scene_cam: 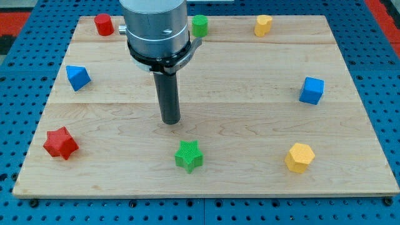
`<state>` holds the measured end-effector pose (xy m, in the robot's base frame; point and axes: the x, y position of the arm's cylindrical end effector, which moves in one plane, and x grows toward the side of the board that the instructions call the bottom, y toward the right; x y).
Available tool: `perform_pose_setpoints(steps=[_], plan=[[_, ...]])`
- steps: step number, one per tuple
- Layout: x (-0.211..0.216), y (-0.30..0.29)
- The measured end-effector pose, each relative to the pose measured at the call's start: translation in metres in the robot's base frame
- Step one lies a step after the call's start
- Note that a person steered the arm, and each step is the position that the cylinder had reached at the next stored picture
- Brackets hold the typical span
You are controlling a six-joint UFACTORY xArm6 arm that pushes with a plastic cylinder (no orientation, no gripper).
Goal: Move your arm a bit left and right
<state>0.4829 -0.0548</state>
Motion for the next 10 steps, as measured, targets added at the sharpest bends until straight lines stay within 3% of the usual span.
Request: perform_pose_setpoints(steps=[10], plan=[[0.002, 0.011]])
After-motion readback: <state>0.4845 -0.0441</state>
